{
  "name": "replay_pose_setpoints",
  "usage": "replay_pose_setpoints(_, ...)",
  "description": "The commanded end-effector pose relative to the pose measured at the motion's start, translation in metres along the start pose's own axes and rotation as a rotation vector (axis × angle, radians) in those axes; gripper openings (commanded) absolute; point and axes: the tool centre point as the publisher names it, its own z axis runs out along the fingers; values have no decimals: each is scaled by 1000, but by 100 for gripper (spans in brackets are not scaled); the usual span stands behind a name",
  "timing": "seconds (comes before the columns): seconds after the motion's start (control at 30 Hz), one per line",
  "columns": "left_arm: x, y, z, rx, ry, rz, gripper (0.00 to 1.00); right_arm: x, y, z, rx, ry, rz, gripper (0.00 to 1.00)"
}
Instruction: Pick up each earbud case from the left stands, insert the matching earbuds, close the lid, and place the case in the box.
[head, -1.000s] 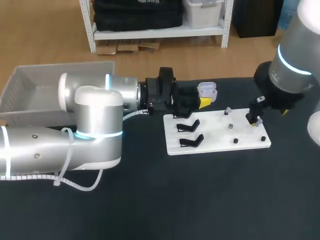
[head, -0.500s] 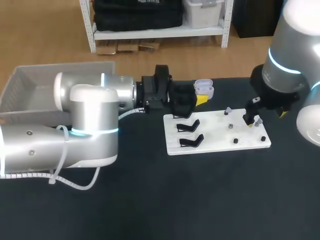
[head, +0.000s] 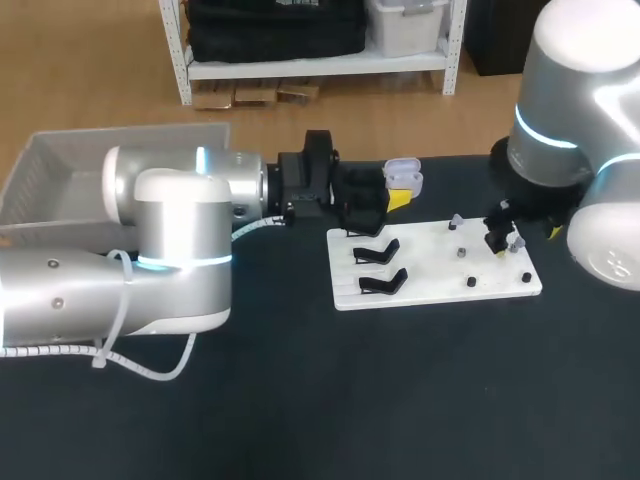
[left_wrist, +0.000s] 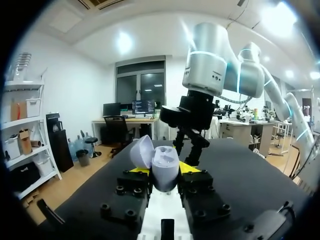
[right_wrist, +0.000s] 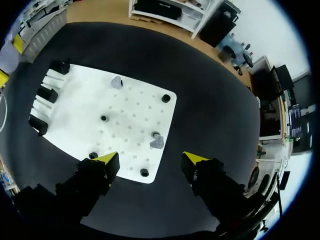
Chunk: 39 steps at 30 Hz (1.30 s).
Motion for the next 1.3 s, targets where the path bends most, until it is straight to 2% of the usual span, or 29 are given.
replay_pose_setpoints(0.03, 1, -2, 0, -7, -7, 4, 0, -3, -1, 9, -1, 6, -6, 69)
replay_pose_setpoints(0.1, 1, -2, 0, -7, -7, 4, 0, -2, -3, 12, 1, 12, -13, 52)
replay_pose_setpoints(0.13, 1, -2, 0, -7, -7, 4, 0, -2, -3, 14, 1, 14, -14, 51)
replay_pose_setpoints(0.27, 1, -2, 0, -7, -7, 4, 0, -5, -4, 19, 4, 21, -17, 53)
replay_pose_setpoints(0.33, 1, -2, 0, -7, -7, 4, 0, -6, -5, 21, 12, 23, -14, 49)
replay_pose_setpoints(0.87, 1, -2, 0, -7, -7, 4, 0, -13, -7, 29, 16, 45, 32, 43)
replay_pose_setpoints(1.07, 1, -2, 0, -7, -7, 4, 0, -15, -8, 31, 19, 47, 46, 37)
replay_pose_setpoints(1.1, 1, -2, 0, -7, -7, 4, 0, -15, -9, 32, 20, 49, 49, 33)
replay_pose_setpoints(1.3, 1, -2, 0, -7, -7, 4, 0, -14, -9, 32, 22, 55, 57, 24)
